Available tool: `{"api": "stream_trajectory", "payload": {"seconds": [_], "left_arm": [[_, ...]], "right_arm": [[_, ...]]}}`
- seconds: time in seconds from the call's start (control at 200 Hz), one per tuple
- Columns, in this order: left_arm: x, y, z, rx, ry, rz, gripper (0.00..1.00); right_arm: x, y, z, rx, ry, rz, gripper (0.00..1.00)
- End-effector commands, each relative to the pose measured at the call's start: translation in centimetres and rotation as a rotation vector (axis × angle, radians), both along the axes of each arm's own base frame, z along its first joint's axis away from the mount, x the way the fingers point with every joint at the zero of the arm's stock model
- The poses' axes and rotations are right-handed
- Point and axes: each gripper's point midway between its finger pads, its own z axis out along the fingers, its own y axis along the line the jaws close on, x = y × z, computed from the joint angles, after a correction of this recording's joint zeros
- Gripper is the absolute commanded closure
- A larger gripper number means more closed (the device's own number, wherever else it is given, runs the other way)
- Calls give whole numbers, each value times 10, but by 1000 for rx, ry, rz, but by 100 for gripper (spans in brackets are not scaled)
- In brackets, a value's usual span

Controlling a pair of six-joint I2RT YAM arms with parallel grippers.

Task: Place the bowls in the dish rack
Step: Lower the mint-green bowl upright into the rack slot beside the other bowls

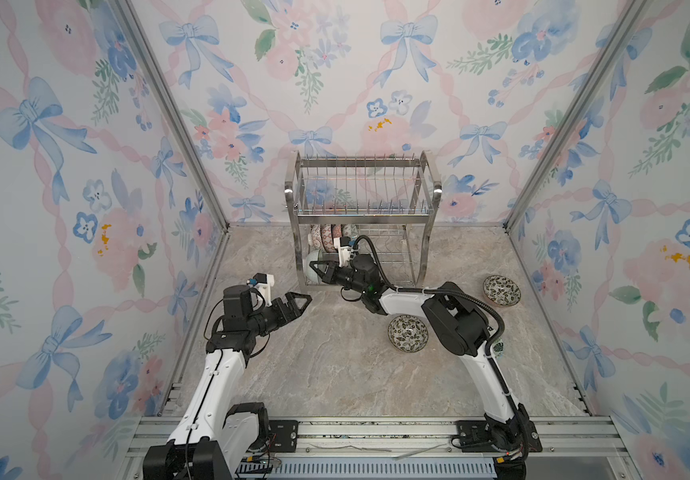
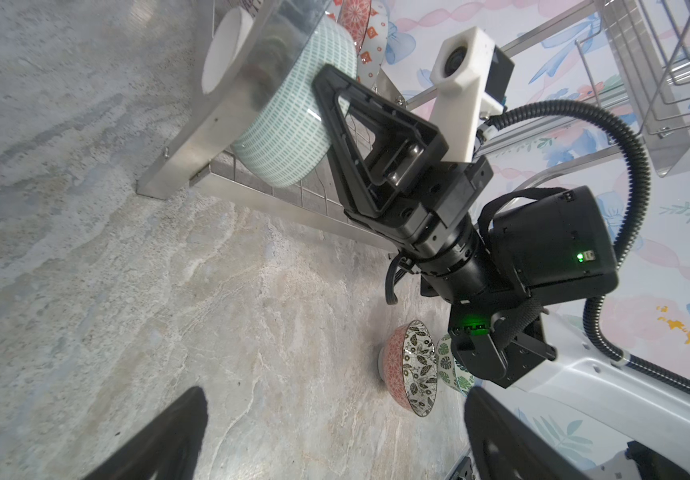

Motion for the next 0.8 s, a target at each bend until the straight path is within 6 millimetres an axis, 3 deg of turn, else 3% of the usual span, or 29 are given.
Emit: {"api": "stream_trajectory", "payload": {"seconds": [0.0,0.795], "left_arm": [[0,2,-3,2,4,6,2],[0,3,-5,4,10,13,2]], "right_arm": [[6,3,40,111,-95,9,100],[23,-7,8,34,-68,-16,100]]}}
